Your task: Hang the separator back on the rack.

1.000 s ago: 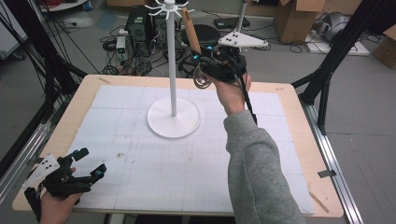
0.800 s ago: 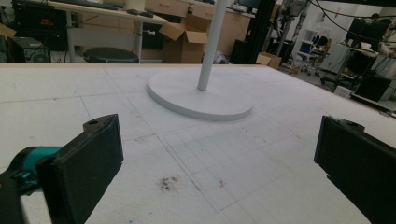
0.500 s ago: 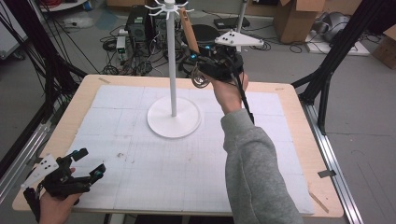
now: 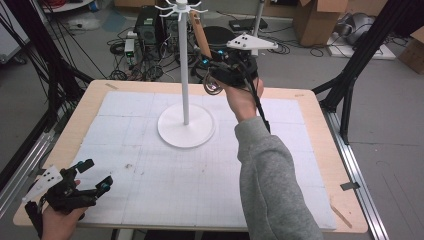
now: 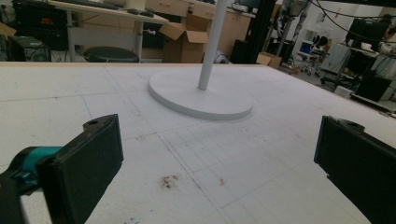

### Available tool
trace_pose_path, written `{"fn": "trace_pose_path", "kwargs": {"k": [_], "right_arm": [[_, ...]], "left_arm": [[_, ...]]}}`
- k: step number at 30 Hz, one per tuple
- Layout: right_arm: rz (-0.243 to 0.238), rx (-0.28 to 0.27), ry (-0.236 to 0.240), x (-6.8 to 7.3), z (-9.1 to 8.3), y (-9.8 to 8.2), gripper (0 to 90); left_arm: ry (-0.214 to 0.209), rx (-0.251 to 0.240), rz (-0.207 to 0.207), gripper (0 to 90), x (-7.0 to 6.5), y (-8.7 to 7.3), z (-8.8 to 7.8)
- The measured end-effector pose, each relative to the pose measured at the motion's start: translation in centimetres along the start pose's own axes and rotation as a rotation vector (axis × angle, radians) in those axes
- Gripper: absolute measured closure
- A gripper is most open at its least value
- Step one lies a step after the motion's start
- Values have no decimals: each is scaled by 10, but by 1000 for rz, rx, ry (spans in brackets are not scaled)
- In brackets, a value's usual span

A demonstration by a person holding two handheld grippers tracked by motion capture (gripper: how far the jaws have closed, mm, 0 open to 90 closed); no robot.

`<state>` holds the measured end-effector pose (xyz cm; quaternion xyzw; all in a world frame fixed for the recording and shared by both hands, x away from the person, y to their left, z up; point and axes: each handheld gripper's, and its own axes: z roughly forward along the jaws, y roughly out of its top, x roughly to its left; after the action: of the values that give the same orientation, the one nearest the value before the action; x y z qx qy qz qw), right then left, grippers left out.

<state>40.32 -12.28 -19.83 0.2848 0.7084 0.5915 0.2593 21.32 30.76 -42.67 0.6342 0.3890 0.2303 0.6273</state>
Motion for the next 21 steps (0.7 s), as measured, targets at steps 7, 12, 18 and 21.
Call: {"fn": "trace_pose_path", "kwargs": {"k": [7, 12, 18, 21], "right_arm": [[2, 8, -2, -1, 2, -2, 687], [5, 12, 2, -2, 4, -3, 687], [9, 22, 2, -1, 7, -4, 687], [10, 24, 7, 0, 9, -5, 687]], "left_arm": [[1, 1, -1, 18, 0, 0, -1], [1, 2, -1, 18, 0, 0, -1], [4, -2, -4, 18, 1, 0, -2], [5, -1, -3, 18, 1, 0, -3]]}}
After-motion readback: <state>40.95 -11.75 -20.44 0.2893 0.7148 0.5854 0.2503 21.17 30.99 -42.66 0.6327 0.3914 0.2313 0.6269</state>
